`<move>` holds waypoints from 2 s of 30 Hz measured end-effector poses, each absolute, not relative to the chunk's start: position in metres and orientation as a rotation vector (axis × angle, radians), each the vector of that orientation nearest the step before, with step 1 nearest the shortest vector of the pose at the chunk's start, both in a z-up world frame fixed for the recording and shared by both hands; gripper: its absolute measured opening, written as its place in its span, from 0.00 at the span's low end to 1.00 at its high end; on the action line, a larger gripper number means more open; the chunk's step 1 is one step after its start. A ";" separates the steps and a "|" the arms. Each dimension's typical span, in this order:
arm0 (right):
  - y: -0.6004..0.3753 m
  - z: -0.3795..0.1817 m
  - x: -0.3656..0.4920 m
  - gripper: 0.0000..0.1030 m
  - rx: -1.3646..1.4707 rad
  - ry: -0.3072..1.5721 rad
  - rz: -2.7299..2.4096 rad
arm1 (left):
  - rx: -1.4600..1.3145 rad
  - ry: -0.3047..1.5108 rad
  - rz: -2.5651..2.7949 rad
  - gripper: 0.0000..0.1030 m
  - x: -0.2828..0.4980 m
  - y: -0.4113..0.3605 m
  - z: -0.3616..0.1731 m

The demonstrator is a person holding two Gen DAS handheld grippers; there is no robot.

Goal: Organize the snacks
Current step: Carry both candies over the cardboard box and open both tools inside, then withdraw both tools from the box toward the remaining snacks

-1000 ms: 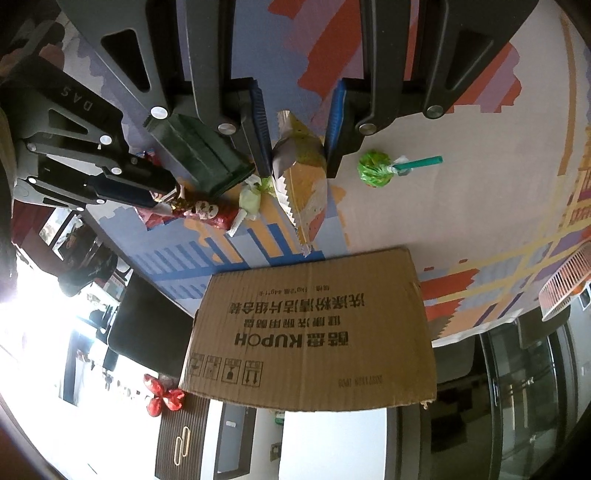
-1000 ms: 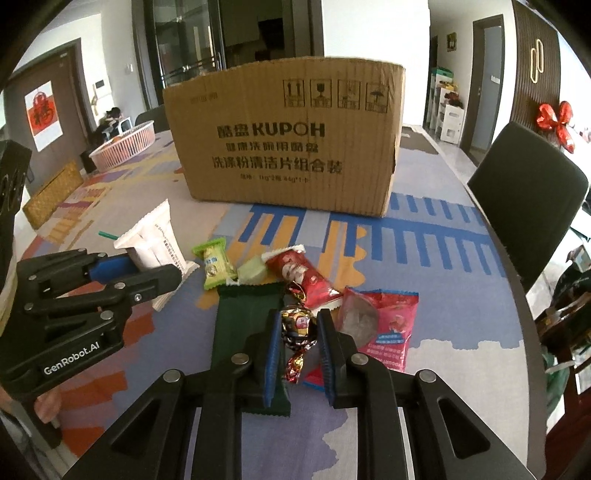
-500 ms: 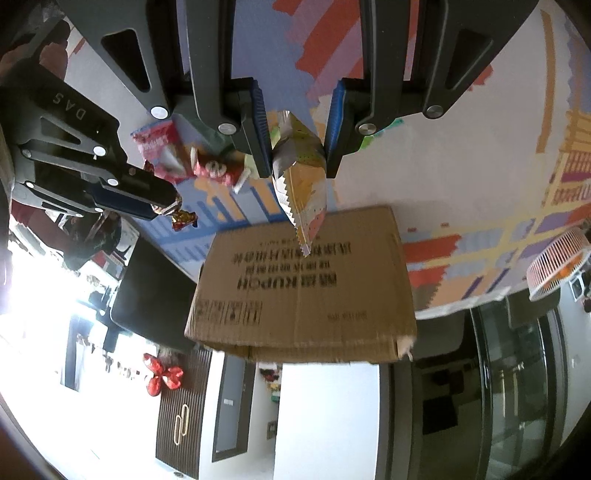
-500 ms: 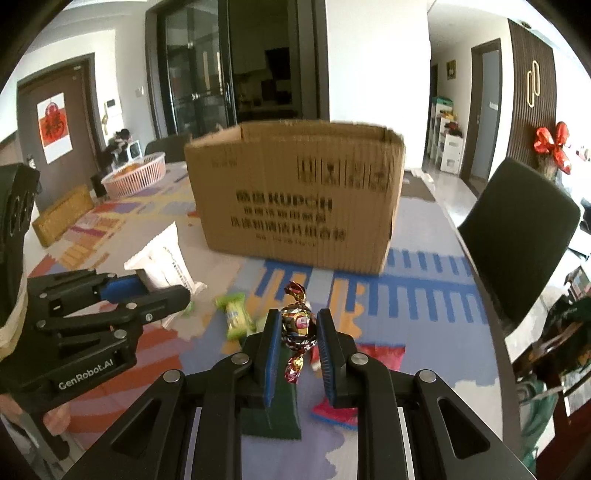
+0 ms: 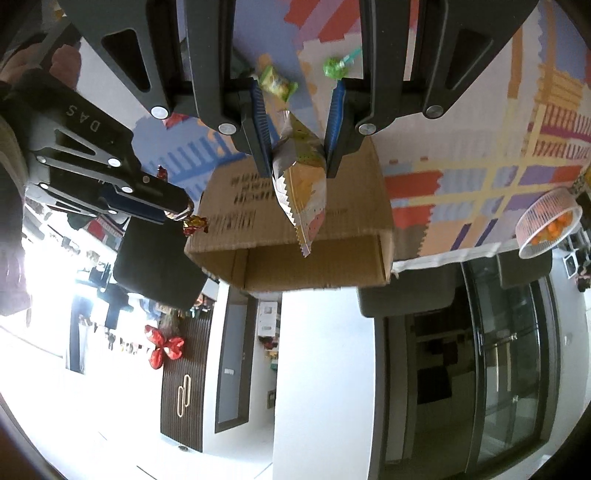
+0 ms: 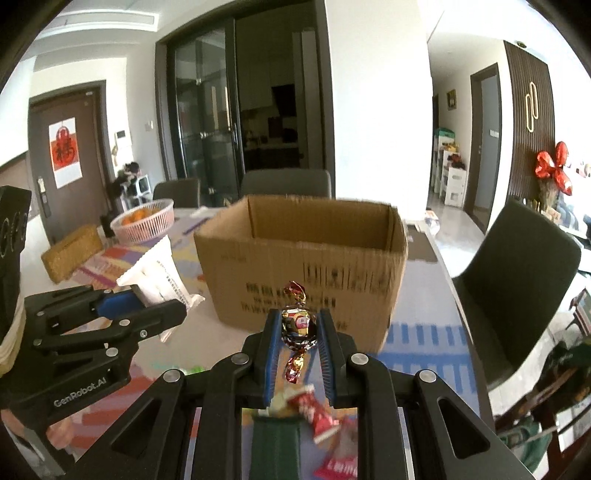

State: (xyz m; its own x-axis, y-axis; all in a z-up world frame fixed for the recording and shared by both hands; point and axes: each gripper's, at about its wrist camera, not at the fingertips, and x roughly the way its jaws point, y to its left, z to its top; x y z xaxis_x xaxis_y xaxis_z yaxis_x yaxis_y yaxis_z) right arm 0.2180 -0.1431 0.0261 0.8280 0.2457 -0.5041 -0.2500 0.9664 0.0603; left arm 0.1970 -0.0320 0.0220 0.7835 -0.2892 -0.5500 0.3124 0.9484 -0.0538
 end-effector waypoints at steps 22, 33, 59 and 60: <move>-0.139 0.088 0.310 0.20 -0.021 0.484 0.277 | 0.102 0.616 -0.320 0.27 0.298 -0.038 0.069; -0.138 0.069 0.358 0.20 -0.039 0.587 0.266 | 0.096 0.707 -0.305 0.28 0.340 -0.044 0.053; -0.144 0.062 0.285 0.44 -0.052 0.564 0.267 | 0.194 0.663 -0.287 0.58 0.248 -0.049 0.046; -0.144 0.061 0.280 0.44 -0.054 0.565 0.268 | 0.195 0.664 -0.289 0.58 0.244 -0.049 0.044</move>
